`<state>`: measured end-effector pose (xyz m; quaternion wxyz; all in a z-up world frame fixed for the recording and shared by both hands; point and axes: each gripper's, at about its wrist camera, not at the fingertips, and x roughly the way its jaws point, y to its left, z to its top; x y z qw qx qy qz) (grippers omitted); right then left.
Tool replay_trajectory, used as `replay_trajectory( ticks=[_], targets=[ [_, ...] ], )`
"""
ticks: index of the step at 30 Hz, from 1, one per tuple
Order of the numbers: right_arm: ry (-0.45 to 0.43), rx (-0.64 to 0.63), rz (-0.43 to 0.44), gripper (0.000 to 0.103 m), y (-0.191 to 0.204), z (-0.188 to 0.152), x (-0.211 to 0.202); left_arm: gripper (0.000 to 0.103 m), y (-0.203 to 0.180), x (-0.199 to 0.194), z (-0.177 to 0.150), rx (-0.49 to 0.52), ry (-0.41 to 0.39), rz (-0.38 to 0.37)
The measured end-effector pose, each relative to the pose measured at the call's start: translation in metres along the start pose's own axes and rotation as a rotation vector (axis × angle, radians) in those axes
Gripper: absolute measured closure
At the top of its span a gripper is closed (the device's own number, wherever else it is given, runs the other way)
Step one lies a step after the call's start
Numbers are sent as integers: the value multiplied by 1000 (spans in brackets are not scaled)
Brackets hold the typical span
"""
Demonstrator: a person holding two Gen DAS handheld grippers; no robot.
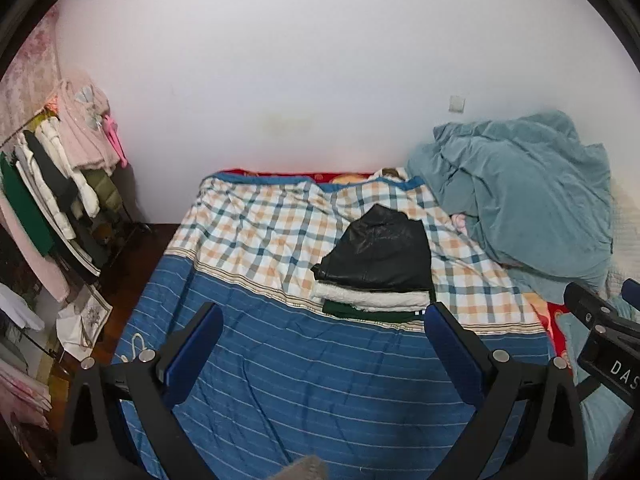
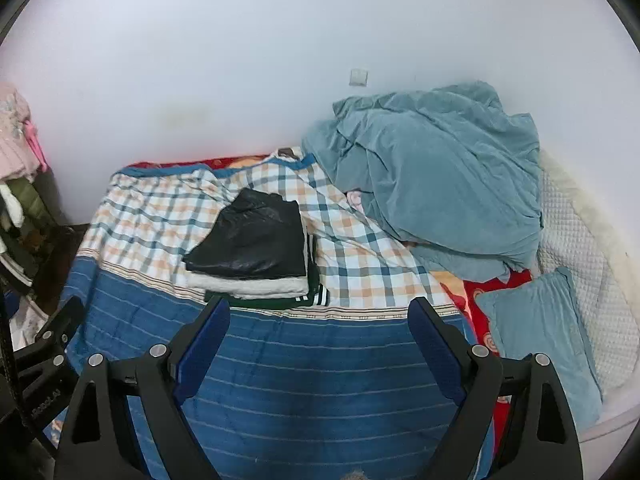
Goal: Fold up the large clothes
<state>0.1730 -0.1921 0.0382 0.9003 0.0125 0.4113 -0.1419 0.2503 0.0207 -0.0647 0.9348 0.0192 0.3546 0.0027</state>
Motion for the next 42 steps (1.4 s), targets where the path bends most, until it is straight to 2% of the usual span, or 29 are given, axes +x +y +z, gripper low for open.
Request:
replay_trajectory(
  ticks=[8, 17, 25, 42],
  targets=[
    [-75, 3, 2, 11, -15, -19, -101, 0, 1, -59, -9, 5, -41, -23],
    [-113, 13, -5, 7, -31, -47, -166, 0, 7, -99, -22, -6, -87, -14],
    [-125, 0, 16, 5, -36, -60, -180, 0, 6, -111, -31, 2, -102, -10],
    [-158, -28, 31, 4, -38, -59, -189, 0, 5, -125, -41, -11, -109, -13]
  ],
)
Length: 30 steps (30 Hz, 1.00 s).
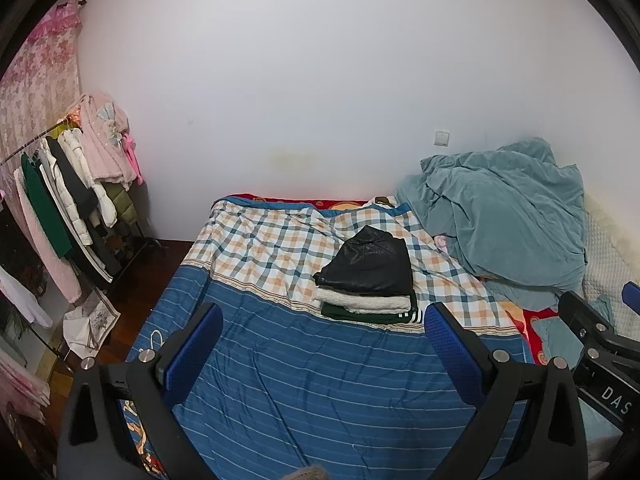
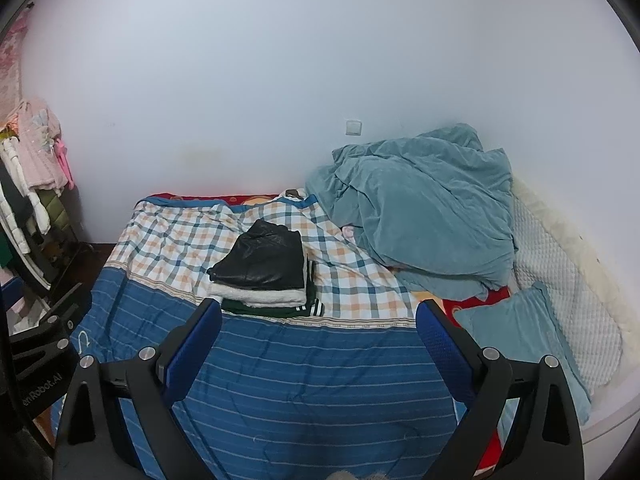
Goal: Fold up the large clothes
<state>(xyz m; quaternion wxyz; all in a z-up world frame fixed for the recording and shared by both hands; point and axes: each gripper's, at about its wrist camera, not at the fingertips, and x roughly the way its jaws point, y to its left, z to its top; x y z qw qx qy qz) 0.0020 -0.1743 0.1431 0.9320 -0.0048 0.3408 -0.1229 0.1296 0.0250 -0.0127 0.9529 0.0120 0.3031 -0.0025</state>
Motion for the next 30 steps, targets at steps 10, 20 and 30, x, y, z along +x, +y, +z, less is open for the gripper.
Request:
replay_trajectory(
  ticks=[10, 20, 30],
  targets=[
    [1, 2, 12, 4, 0, 0, -1, 0, 1, -7, 3, 0, -6, 1],
    [5, 6, 24, 4, 2, -6, -5, 0, 1, -10, 9, 3, -10, 1],
    [6, 12, 30, 4, 1, -8, -8, 0, 0, -15, 15, 2, -25, -2]
  ],
)
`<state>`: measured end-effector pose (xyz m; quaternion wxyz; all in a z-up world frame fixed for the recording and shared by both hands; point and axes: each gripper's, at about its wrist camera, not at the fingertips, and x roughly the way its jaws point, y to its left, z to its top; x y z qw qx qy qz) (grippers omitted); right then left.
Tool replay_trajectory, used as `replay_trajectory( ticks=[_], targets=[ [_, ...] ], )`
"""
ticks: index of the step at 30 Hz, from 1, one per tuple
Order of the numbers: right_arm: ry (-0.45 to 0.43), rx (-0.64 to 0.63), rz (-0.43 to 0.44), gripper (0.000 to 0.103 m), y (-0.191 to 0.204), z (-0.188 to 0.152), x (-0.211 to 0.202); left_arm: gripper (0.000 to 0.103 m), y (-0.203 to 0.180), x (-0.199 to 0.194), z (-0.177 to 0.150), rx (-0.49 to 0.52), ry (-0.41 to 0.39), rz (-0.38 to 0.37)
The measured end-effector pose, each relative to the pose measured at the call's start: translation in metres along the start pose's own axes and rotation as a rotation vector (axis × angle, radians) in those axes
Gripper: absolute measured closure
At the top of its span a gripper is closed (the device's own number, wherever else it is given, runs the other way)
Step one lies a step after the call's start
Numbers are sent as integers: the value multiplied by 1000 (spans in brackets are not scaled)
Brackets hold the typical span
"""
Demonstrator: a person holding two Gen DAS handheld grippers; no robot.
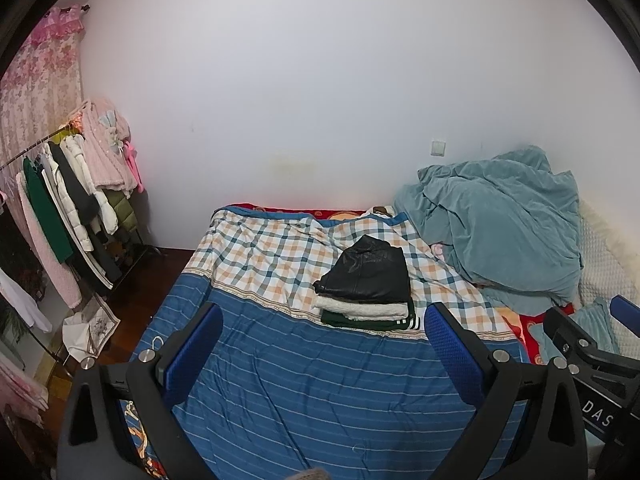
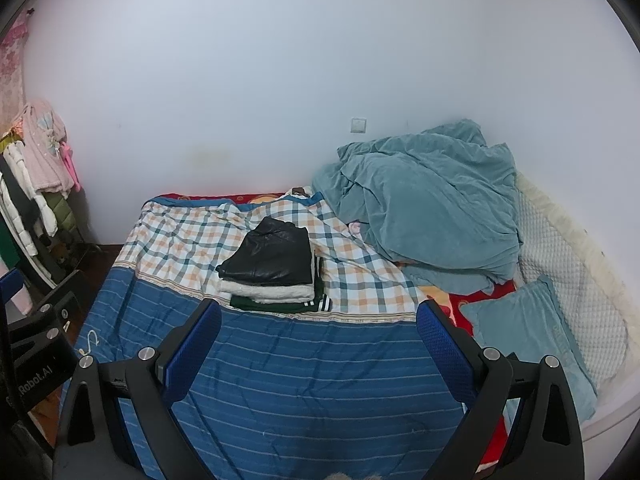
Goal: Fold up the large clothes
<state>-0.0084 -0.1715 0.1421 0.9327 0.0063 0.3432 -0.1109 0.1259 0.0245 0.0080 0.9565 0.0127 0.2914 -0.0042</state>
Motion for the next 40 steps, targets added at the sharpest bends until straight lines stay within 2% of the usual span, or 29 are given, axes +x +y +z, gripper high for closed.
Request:
replay_trajectory(
  ticks=[40],
  targets=[
    [-18, 5, -13, 3, -12, 0, -11, 0, -4, -8, -11, 4, -12, 11]
  ],
)
